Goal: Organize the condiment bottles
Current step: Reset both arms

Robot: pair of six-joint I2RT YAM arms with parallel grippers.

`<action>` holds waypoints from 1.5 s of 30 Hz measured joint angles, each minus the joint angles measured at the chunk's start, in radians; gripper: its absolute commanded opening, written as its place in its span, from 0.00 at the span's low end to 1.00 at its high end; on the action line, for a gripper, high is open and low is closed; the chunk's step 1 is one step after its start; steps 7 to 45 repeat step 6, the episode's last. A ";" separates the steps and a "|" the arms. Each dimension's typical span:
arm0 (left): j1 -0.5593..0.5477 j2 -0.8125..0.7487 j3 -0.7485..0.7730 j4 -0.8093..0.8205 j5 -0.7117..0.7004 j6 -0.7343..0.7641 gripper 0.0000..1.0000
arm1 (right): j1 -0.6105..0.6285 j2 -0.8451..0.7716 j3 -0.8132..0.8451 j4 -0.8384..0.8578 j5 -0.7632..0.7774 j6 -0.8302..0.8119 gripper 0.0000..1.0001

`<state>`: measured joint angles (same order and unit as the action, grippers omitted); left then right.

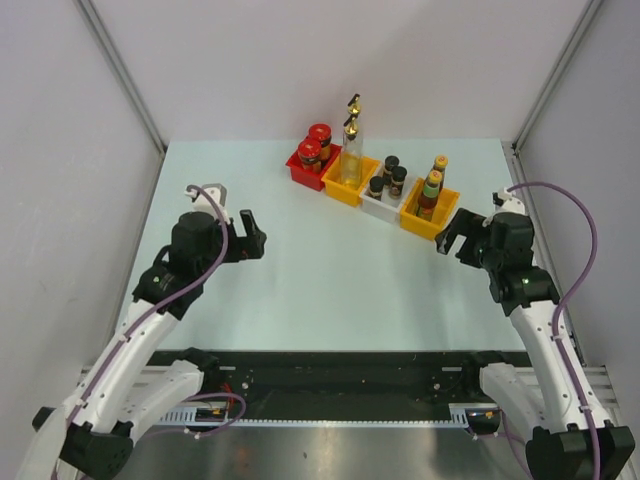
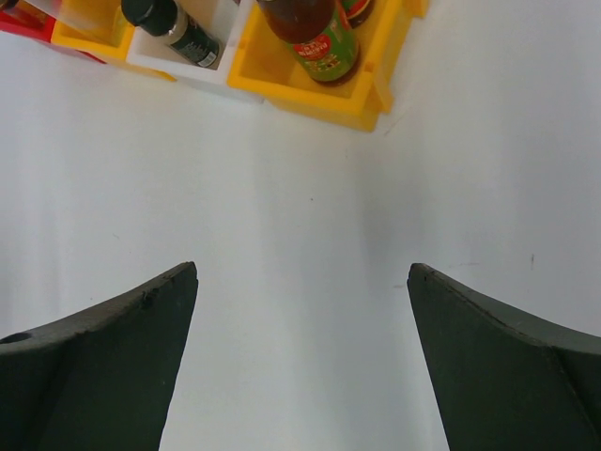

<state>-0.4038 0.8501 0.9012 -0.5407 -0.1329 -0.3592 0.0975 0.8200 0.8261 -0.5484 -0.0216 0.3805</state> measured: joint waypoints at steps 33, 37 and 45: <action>0.000 -0.066 -0.069 0.006 -0.053 0.000 1.00 | 0.000 -0.004 -0.048 0.048 -0.013 0.002 1.00; 0.000 -0.066 -0.069 0.006 -0.053 0.000 1.00 | 0.000 -0.004 -0.048 0.048 -0.013 0.002 1.00; 0.000 -0.066 -0.069 0.006 -0.053 0.000 1.00 | 0.000 -0.004 -0.048 0.048 -0.013 0.002 1.00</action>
